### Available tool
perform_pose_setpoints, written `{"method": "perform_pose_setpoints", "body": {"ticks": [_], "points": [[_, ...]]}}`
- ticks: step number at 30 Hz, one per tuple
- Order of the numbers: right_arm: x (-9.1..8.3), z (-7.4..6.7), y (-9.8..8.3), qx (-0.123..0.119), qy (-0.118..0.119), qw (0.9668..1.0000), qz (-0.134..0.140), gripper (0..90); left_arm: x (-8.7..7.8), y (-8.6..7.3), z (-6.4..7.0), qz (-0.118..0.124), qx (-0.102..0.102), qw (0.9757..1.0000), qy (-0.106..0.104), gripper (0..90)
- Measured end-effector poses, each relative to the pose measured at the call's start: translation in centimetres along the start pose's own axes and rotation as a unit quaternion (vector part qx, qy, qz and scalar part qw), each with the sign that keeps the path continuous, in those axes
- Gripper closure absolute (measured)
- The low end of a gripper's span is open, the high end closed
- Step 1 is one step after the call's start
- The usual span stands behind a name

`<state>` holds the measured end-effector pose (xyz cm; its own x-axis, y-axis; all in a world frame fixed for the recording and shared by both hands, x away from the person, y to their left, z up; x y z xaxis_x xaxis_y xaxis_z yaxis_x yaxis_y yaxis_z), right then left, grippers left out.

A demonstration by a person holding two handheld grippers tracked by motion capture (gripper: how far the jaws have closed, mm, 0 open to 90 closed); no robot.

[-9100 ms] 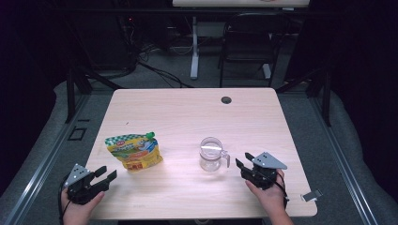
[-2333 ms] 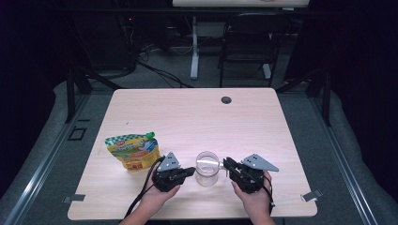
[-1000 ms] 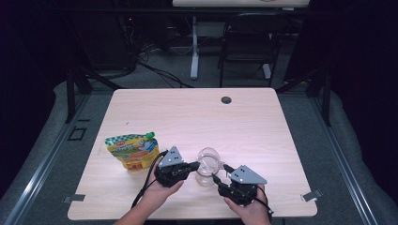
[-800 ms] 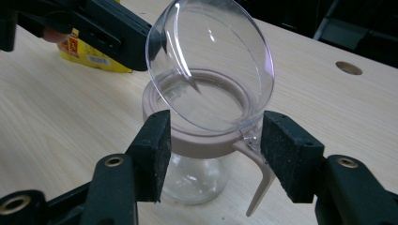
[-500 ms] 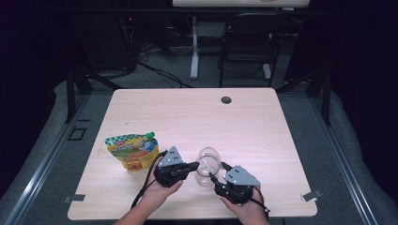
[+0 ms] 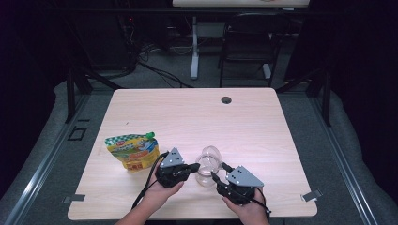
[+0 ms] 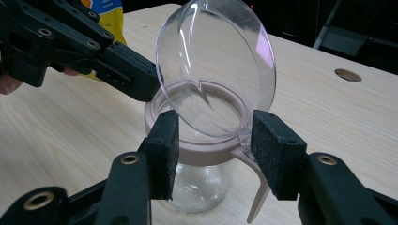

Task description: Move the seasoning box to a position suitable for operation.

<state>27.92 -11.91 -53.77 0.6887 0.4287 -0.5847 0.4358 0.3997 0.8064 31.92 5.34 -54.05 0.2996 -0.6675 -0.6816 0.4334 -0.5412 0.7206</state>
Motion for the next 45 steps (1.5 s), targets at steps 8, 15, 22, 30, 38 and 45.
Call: {"method": "perform_pose_setpoints", "body": {"ticks": [8,15,22,30,38,45], "points": [[-0.4,0.5,-0.2,0.018,0.003,0.9998,0.003,53.9,0.0,0.0,0.0,0.001,0.001,1.0,-0.001,90.0],[-0.7,1.0,-0.6,0.036,0.001,0.9993,0.004,57.4,0.0,0.0,0.0,0.001,0.0,1.0,0.0,90.0],[-0.9,1.8,-1.0,0.058,0.002,0.9983,0.001,59.9,0.0,0.0,0.0,0.001,0.0,1.0,0.0,90.0],[-0.8,1.7,-1.0,0.076,0.013,0.997,-0.001,57.8,0.0,0.0,0.0,0.001,-0.001,1.0,0.0,89.9],[-0.4,1.9,-0.9,0.079,0.01,0.9969,-0.003,60.1,-0.2,-0.1,0.2,-0.004,0.001,1.0,0.003,85.8],[-0.4,3.1,-1.0,0.103,0.015,0.9946,-0.005,66.6,-1.5,-0.8,-0.4,0.002,-0.008,0.9998,0.019,83.7]]}}
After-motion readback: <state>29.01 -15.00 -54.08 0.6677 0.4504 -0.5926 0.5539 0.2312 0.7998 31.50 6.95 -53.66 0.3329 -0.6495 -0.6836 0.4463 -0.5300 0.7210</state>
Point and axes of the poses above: each handheld gripper's, and its own axes: x roughly forward along the jaws, y roughly out of its top, z roughly to its right, the point moved 5 cm from there along x, roughly forward along the jaws, and after that the axes turned 12 degrees about -z, right-handed, at the moved point
